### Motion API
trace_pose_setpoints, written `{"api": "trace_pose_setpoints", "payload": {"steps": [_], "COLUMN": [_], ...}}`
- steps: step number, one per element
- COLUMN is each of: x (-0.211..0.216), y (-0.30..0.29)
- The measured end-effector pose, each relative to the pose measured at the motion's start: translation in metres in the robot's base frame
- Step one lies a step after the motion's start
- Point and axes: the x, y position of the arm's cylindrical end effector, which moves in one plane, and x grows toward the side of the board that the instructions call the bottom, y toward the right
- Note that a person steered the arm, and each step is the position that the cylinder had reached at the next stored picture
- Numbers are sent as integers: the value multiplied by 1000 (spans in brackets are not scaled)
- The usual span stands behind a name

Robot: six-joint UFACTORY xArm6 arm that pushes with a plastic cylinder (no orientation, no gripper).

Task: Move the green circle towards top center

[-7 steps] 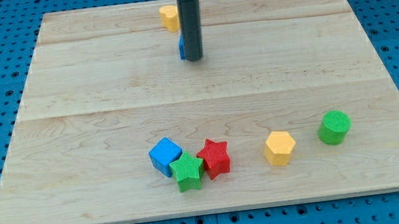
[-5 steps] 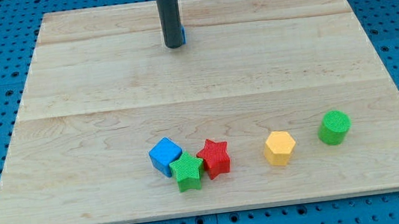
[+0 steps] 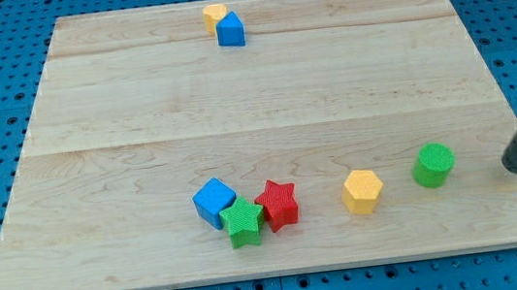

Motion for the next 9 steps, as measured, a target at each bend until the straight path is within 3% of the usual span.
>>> {"api": "trace_pose_setpoints", "payload": {"steps": [1, 2, 4, 5, 6, 7, 9], "x": [40, 26, -17, -17, 3, -24, -69], "y": [-32, -85, -104, -126, -106, -68, -142]}}
